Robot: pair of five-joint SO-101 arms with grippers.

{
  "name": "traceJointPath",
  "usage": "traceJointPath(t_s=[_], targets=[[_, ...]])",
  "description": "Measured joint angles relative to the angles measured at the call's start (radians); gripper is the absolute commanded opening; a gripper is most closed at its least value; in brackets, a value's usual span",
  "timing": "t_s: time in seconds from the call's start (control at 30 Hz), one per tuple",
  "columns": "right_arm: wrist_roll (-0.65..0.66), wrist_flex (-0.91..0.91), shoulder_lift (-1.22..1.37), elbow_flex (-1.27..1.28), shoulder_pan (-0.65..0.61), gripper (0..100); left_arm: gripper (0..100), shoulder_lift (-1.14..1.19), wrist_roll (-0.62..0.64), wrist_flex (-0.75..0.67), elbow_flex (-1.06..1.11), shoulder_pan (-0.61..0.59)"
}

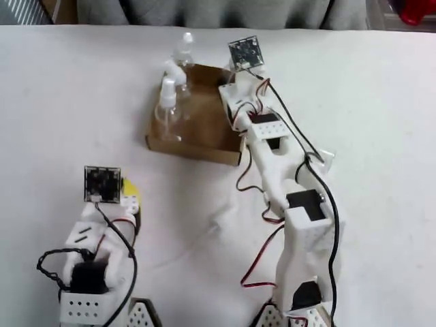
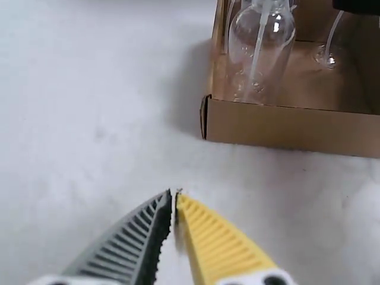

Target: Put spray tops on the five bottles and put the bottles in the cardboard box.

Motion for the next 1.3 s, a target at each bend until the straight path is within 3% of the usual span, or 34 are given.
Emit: traceJointPath(t_s=[0.33,0.67,1.13,1.3], targets=[[0.000,-0.213,-0.035,0.157,0.002,1.6,2,0.000,0.000,0.000,0.000,0.000],[0.000,-0.069,-0.038,0.064,0.002,1.9,2,0.000,0.000,0.000,0.000,0.000],[0.000,-0.044,0.060,-0.034,-0.002,2.4,2,0.000,0.000,0.000,0.000,0.000],[0.000,-0.044,0.048,-0.020,-0.005,15.3,2,0.000,0.000,0.000,0.000,0.000]])
